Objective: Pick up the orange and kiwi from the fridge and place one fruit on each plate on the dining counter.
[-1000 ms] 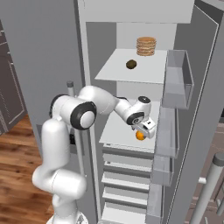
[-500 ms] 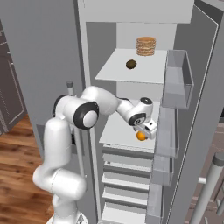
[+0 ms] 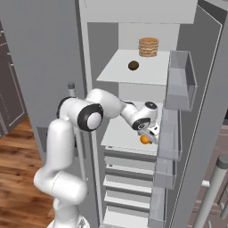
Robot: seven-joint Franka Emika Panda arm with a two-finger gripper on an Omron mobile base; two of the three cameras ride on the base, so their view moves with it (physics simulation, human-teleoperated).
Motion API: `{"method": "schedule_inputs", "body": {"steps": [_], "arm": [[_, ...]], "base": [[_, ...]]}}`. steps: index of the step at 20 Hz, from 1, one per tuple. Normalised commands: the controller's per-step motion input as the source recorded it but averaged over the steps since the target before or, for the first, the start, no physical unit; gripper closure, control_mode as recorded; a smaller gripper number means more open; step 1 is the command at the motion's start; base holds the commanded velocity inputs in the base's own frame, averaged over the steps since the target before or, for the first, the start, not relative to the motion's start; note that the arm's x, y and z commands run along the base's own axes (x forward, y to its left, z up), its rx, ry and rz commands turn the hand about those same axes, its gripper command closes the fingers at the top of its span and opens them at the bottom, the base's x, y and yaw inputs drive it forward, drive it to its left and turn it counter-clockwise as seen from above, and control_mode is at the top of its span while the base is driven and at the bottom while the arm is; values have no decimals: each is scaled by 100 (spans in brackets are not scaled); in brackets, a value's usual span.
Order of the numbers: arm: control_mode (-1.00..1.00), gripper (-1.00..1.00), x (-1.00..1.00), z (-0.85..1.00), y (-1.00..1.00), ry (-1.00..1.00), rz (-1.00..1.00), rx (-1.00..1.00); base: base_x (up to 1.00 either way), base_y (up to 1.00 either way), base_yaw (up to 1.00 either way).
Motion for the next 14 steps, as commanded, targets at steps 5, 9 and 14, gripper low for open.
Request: {"method": "schedule_inputs", "body": {"steps": [5, 9, 14], "arm": [[-100, 100, 0, -35, 0, 1, 0, 0], [-100, 100, -7, -7, 1, -3, 0, -1], [-100, 100, -84, 21, 19, -38, 0, -6]], "base": [[0, 0, 0], [0, 0, 0], [0, 0, 0]]}}
